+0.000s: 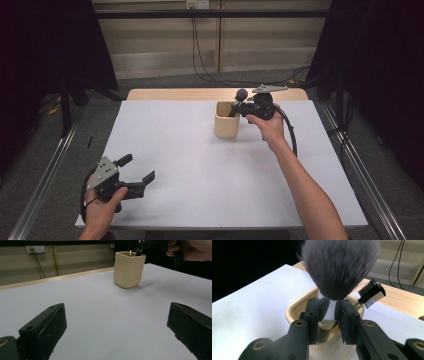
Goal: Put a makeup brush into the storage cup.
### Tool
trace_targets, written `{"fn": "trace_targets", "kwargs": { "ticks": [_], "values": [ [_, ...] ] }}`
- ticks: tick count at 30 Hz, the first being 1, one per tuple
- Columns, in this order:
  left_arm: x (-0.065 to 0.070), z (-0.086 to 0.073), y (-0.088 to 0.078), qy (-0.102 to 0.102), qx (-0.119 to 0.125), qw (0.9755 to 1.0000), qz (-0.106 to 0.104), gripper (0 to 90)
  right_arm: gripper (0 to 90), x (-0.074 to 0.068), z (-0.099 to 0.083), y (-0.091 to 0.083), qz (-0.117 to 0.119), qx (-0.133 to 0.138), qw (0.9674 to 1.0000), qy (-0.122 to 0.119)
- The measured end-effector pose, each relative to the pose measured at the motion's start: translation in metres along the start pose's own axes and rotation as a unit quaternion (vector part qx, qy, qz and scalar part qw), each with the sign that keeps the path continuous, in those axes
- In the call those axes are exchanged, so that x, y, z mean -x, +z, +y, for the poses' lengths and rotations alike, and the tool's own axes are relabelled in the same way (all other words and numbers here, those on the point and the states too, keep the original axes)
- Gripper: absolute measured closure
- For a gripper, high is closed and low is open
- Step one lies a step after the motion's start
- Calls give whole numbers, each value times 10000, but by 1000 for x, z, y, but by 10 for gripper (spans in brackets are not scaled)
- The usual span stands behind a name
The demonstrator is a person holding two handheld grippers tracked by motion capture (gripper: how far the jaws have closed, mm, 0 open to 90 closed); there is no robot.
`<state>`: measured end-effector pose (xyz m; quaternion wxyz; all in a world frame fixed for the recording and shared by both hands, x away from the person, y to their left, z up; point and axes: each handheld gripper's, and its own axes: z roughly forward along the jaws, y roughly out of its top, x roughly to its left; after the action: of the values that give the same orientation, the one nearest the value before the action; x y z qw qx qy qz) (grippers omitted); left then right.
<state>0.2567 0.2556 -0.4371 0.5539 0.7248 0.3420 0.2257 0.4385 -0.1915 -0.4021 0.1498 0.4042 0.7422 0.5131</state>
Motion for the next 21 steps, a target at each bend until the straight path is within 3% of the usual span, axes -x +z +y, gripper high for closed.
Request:
{"fn": "trace_targets", "kwargs": {
  "ticks": [13, 21],
  "values": [
    [-1, 0, -1, 31, 25, 9999, 106, 31, 703, -2, -5, 1, -39, 65, 10000, 54],
    [-3, 0, -2, 18, 32, 9998, 181, 34, 579, -3, -7, -1, -145, 173, 9997, 34]
  ]
}}
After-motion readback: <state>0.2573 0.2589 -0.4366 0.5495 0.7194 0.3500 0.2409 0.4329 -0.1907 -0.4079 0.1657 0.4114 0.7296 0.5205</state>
